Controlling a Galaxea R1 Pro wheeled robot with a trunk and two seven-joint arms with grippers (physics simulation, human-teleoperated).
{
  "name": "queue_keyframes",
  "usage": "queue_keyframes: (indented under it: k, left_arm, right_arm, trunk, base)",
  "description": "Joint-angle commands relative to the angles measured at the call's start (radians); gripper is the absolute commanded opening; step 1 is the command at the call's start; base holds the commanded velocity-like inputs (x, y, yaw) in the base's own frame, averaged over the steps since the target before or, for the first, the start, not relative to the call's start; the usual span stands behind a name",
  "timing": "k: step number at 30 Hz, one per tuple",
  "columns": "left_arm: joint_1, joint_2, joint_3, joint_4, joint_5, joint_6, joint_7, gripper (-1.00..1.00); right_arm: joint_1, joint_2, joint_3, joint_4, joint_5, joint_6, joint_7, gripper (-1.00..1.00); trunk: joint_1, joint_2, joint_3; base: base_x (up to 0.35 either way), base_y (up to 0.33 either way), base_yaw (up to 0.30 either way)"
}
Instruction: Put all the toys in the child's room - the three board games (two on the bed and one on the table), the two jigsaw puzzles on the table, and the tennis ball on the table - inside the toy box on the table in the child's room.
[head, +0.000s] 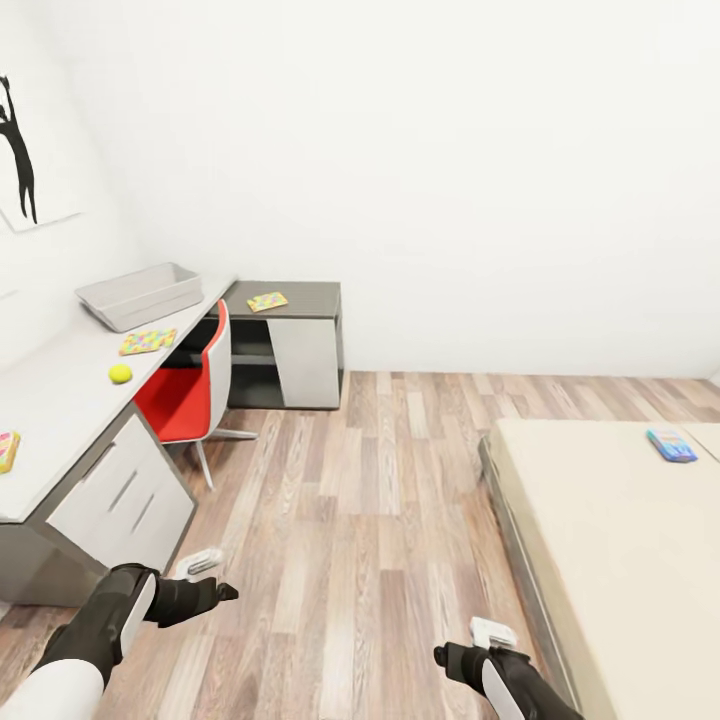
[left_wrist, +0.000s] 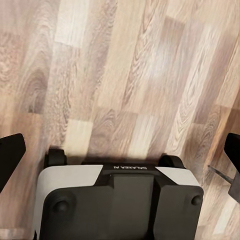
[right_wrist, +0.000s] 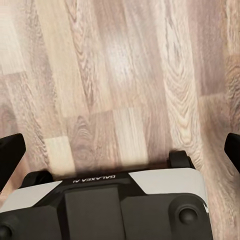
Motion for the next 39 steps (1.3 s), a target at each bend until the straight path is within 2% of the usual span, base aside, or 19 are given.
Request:
queue_keyframes:
  k: [1, 5, 14, 21, 39]
  left_arm:
    - [-0.001, 0.000, 0.003, -0.001, -0.004, 0.005, -0.006, 1.00]
    - [-0.001, 0.001, 0.003, -0.001, -0.004, 0.005, -0.006, 1.00]
    - [-0.001, 0.001, 0.003, -0.001, -0.004, 0.005, -0.006, 1.00]
    - [-0.001, 0.001, 0.003, -0.001, -0.004, 0.004, -0.005, 1.00]
    - [-0.001, 0.001, 0.003, -0.001, -0.006, 0.004, -0.004, 1.00]
  right_arm:
    - [0.000, 0.001, -0.003, -0.001, -0.009, -0.004, -0.004, 1.00]
    - [0.000, 0.001, -0.003, 0.018, -0.010, -0.053, -0.003, 1.00]
    - [0.000, 0.000, -0.003, 0.043, -0.010, -0.080, -0.003, 1.00]
    - [0.000, -0.001, -0.005, 0.074, -0.010, -0.133, -0.003, 1.00]
    - [0.000, 0.001, -0.003, 0.091, -0.014, -0.145, 0.004, 1.00]
  trunk:
    - [0.000, -0.002, -0.003]
    - [0.000, -0.002, -0.005]
    - [0.000, -0.002, -0.005]
    - [0.000, -0.002, -0.005]
    - [0.000, -0.002, -0.005]
  base:
    - [-0.122, 0.000, 0.165]
    - [-0.056, 0.000, 0.075]
    - [-0.136, 0.000, 0.011]
    - [-0.034, 0.000, 0.000]
    - [-0.102, 0.000, 0.000]
